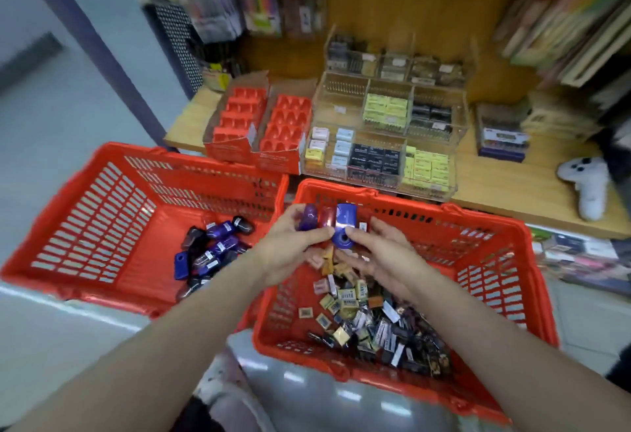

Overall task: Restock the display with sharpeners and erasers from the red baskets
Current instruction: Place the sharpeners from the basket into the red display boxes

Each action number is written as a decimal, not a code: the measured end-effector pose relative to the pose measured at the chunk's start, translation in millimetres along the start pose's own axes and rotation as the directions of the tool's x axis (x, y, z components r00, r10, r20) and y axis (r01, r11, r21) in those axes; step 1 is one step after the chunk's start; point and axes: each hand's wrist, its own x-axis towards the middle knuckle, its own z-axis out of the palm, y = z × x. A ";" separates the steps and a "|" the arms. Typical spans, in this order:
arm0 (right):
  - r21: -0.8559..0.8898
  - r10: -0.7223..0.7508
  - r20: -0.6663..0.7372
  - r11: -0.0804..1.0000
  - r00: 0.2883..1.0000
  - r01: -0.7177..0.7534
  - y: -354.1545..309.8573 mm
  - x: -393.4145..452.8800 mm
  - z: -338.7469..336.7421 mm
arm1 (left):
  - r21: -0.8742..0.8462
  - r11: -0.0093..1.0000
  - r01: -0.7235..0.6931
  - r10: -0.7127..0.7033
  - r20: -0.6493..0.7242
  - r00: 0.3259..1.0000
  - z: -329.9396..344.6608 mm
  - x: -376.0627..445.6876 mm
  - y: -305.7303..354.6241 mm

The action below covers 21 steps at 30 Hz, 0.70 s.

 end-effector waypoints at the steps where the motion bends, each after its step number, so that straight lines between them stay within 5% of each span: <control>1: -0.007 -0.017 0.033 1.000 0.999 0.018 -3.9 -1.6 20.1 | -0.005 1.000 -0.016 0.016 -0.013 1.000 -14.9 -6.5 15.1; 8: -0.129 0.035 0.171 0.992 0.985 -0.012 39.5 37.6 172.3 | -0.013 1.000 0.009 -0.011 -0.114 0.993 -159.3 -26.8 60.5; 15: -0.378 0.341 -0.145 0.848 0.929 -0.371 145.6 124.2 216.4 | 0.113 0.905 0.410 -0.322 -0.449 0.834 -290.1 14.1 -20.7; 21: -0.424 0.444 -0.324 0.721 0.835 -0.548 185.7 171.8 205.7 | 0.286 0.800 0.528 -0.414 -0.373 0.830 -305.4 57.3 -74.9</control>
